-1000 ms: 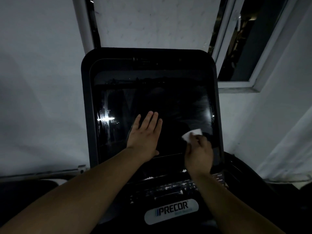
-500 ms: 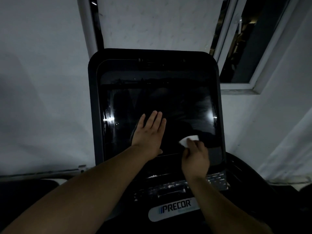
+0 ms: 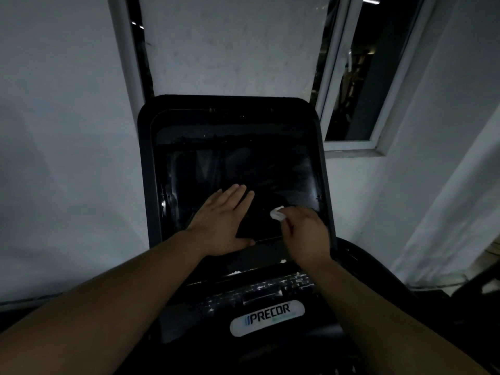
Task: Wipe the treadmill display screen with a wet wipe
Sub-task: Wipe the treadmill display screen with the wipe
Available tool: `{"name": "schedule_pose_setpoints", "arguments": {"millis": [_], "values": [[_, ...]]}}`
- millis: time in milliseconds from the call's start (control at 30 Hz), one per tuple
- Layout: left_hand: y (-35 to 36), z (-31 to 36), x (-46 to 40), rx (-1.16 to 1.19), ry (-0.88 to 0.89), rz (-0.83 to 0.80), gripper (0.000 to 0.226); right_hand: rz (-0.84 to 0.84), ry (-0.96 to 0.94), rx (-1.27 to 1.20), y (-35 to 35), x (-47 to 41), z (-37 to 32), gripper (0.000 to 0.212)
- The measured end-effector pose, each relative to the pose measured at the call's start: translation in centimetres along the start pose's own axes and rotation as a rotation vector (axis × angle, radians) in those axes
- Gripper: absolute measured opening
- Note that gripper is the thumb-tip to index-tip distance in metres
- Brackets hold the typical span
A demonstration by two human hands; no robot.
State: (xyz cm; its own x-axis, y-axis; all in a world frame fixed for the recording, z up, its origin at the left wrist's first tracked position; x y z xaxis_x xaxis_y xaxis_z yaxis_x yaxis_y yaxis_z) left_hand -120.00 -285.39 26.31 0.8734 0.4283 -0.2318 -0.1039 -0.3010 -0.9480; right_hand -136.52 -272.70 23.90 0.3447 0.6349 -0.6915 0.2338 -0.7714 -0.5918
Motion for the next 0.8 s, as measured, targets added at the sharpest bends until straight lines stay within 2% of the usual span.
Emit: {"name": "schedule_pose_setpoints", "arguments": {"millis": [167,367,467,800], "values": [[-3.0,1.6,1.6,0.003,-0.038,0.013,0.113,-0.021,-0.052,0.092,-4.1,0.1,-0.2,0.012],[-7.2,5.6,3.2,-0.034,-0.078,0.048,0.112,-0.049,-0.074,0.155,-9.2,1.0,-0.5,0.013],[-9.2,9.2,3.9,-0.011,-0.105,0.05,0.112,-0.043,-0.104,0.15,-12.6,2.6,-0.3,0.017],[-13.9,22.7,7.3,-0.034,-0.125,0.025,0.11,-0.014,-0.134,0.106,-24.2,11.0,2.6,0.008]]}}
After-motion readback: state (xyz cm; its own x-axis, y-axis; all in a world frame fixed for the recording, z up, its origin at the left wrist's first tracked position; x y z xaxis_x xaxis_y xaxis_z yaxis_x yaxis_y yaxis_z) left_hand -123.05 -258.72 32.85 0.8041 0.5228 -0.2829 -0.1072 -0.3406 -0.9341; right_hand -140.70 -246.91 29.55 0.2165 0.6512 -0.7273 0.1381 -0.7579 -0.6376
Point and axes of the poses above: each hand's wrist, its own x-axis away from the middle knuckle, its own y-axis out of the palm, z = x × y, the point moved 3 cm from there along -x, towards the middle knuckle, and after that the axes turned 7 degrees about -x, right-handed, at the moved point
